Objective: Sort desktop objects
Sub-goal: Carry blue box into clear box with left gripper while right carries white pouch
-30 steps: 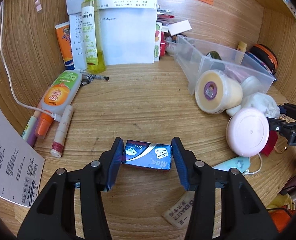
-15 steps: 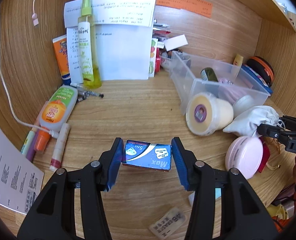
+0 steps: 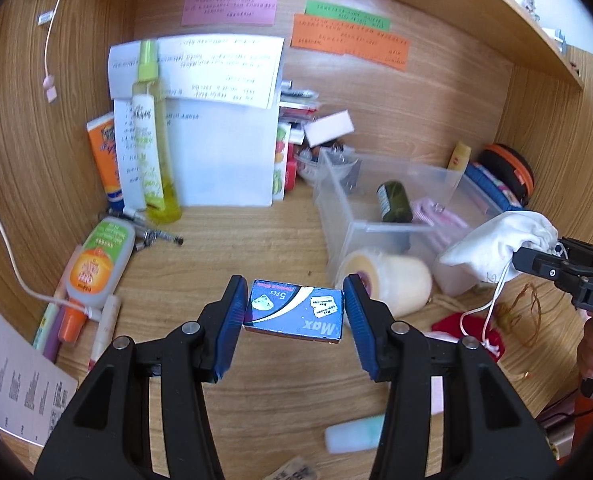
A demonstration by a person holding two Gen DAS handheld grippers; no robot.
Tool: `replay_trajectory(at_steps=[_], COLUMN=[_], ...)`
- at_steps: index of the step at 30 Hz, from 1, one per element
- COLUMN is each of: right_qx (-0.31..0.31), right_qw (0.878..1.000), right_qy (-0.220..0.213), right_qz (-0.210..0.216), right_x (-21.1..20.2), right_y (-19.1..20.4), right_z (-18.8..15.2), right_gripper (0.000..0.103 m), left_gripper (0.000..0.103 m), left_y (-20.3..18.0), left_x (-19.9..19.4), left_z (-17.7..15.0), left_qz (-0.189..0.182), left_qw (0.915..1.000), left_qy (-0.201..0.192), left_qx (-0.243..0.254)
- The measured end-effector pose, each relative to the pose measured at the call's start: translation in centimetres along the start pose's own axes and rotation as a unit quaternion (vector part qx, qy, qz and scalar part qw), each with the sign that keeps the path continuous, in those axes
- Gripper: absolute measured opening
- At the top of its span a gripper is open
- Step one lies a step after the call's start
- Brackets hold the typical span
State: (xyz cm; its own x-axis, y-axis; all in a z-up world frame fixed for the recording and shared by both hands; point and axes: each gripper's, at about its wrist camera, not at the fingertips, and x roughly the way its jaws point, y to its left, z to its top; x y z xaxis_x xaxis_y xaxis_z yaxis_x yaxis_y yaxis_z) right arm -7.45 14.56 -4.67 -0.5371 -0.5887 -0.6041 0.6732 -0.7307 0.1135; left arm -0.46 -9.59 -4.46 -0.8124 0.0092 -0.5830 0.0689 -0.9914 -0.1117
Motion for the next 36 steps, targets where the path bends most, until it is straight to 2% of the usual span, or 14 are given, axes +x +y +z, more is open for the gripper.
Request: replay_trajectory(at_steps=[10,22,30,36], right_qx=[0.003,0.009,0.007,0.014], right_qw=[0.999,0.997,0.997,0.997], right_qy=[-0.039,-0.067,-0.067,-0.051], right_qz=[-0.013,-0.032,-0.043,-0.048], right_x=[-2.1,-2.8,-1.8,0.3], right_y=[-1.8,-4.7,-6.1,-7.0], right_z=[2.5,5.3,6.6,6.5], right_gripper=[0.042,0.042,0.043,0.043], left_gripper=[0.049,0.049,0.049,0.049], left_y=[-1.7,-3.7,-4.7,-5.4], left_x=[-0.2,1.6,3.5,5.9], left_z=[2.9,6.2,8.3,9.0], left_qz=[-0.013,-0.027,-0.037,-0.042], left_qw=[0.9993,0.9986,0.9981,0.9985], left_qy=[-0.034,-0.045,-0.046,-0.029], left_qx=[0.005,0.013,0.016,0.02])
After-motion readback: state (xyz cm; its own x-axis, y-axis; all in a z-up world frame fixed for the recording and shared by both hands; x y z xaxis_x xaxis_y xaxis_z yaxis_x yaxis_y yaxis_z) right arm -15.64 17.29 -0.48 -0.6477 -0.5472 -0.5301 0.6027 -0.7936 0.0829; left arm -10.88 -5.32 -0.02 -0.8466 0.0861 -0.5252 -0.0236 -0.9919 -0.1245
